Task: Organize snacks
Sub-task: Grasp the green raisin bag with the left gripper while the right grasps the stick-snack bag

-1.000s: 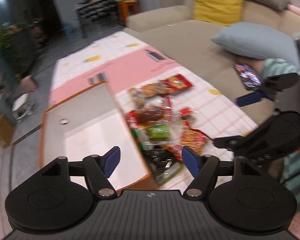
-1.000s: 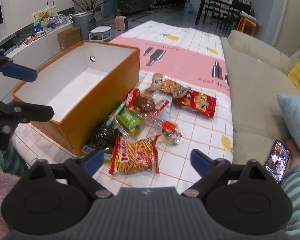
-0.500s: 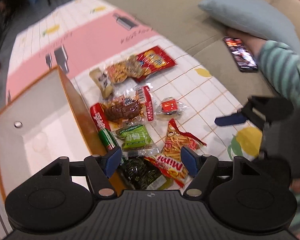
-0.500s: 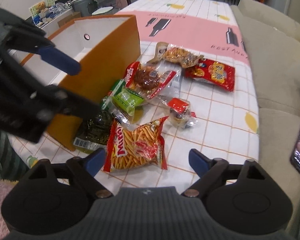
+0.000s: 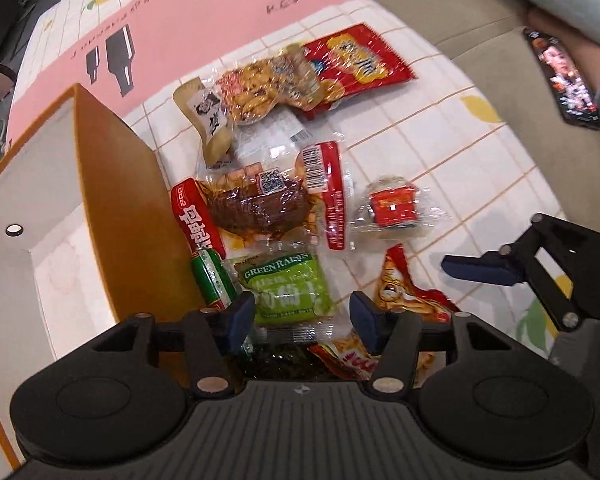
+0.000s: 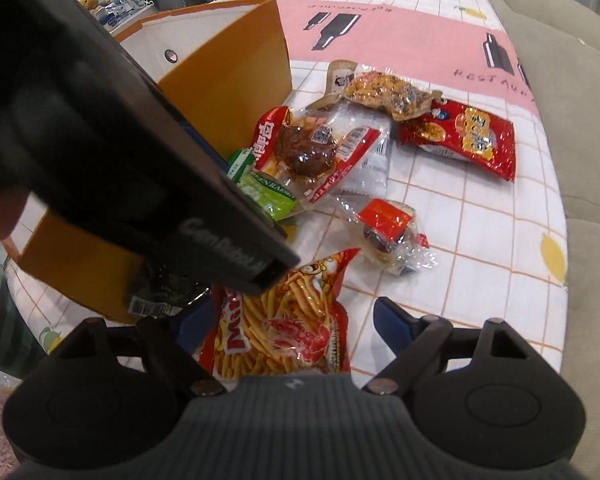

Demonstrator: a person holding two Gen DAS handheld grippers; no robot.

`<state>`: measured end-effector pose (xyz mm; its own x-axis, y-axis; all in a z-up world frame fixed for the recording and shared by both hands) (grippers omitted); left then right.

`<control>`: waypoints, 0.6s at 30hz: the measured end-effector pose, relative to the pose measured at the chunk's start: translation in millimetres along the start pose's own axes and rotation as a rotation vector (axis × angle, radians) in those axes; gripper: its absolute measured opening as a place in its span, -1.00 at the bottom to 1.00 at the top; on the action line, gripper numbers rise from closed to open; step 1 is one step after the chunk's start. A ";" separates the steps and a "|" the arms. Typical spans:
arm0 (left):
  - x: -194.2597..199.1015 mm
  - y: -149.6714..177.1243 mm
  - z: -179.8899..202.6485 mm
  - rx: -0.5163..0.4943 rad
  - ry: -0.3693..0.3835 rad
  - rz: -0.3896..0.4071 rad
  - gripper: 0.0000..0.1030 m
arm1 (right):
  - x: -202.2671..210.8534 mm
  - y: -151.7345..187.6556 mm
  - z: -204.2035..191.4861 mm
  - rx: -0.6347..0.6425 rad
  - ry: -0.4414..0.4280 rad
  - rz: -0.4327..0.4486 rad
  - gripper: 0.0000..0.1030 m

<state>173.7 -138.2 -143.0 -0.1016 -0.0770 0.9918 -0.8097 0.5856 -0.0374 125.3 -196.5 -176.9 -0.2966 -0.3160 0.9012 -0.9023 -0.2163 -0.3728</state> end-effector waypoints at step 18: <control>-22.1 -5.7 6.6 -0.022 -0.114 -0.001 -0.10 | -22.0 0.9 5.8 -0.021 -0.037 -0.050 0.11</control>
<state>176.7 -145.2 -165.4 -0.1670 -0.1681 0.9715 -0.7968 0.6033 -0.0326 132.9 -195.2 -198.3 -0.2397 -0.3396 0.9095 -0.9223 -0.2130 -0.3226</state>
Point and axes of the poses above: each gripper's, at about its wrist camera, not at the fingertips, and x roughly against the way its jaws point, z to its right, y to its underside, the point moved 2 cm from there along -x, roughly the way its jaws point, and after that the axes turned 8 degrees about -z, right-handed, at the moved point
